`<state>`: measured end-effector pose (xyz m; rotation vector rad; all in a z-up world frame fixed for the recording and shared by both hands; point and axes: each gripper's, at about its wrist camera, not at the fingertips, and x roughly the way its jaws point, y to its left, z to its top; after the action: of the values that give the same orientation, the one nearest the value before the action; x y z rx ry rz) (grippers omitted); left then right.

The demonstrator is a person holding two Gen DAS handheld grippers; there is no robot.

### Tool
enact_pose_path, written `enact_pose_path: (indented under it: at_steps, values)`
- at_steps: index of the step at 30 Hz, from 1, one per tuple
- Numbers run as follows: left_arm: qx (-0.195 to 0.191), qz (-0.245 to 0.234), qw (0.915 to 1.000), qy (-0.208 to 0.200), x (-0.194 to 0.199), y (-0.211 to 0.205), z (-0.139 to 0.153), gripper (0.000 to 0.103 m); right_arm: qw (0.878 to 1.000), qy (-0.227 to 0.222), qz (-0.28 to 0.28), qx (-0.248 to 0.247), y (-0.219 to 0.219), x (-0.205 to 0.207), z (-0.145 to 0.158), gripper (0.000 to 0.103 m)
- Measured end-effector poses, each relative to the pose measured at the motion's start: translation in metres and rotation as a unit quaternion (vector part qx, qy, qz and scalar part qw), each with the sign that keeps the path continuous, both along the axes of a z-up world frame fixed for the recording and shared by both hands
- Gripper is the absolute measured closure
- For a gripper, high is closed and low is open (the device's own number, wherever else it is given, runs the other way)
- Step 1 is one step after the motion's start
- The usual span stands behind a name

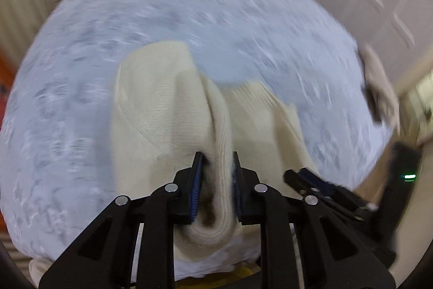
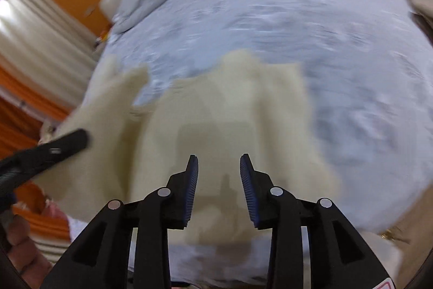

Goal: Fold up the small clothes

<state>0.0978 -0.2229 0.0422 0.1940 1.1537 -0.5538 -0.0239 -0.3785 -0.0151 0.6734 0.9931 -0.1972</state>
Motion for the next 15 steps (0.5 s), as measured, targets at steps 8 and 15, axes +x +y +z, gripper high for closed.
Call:
enact_pose_path:
  at_steps: [8, 15]
  values:
    - [0.045, -0.023, 0.9982, -0.03, -0.061, -0.01, -0.033, 0.019, 0.999, -0.022, 0.001, 0.029, -0.018, -0.037, 0.007, 0.039]
    - [0.09, 0.026, 0.9937, -0.061, -0.078, 0.071, -0.024, 0.007, 0.992, -0.026, 0.088, 0.09, 0.031, 0.021, 0.004, 0.025]
